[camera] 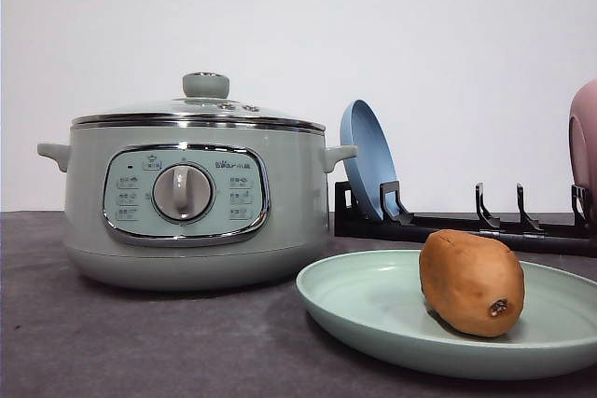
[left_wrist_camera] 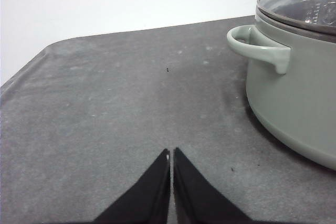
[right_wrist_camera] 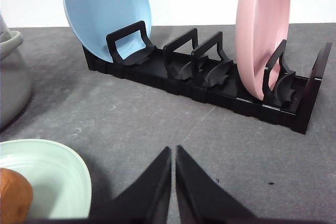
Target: Transfer potato from steamer to green plate
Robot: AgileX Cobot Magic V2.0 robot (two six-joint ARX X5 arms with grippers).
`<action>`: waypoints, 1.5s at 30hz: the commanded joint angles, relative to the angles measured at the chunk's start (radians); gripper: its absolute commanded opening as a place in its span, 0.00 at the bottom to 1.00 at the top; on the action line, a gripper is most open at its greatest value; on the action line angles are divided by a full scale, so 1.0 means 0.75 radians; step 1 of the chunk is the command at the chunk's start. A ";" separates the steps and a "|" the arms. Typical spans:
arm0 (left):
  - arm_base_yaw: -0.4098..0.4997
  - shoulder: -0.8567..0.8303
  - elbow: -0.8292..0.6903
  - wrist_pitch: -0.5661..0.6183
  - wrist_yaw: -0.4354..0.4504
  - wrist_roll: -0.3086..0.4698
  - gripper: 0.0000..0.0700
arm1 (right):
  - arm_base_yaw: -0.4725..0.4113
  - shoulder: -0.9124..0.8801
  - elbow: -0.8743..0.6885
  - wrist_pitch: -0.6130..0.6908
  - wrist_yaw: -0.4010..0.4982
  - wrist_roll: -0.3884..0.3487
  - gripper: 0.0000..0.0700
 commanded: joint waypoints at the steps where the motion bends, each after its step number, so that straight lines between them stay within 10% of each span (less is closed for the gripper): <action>1: 0.003 -0.003 -0.027 -0.006 -0.001 0.002 0.00 | 0.001 -0.004 -0.006 0.003 0.001 -0.006 0.00; 45: 0.003 -0.003 -0.027 -0.007 -0.001 0.002 0.00 | 0.001 -0.004 -0.006 0.003 0.001 -0.005 0.00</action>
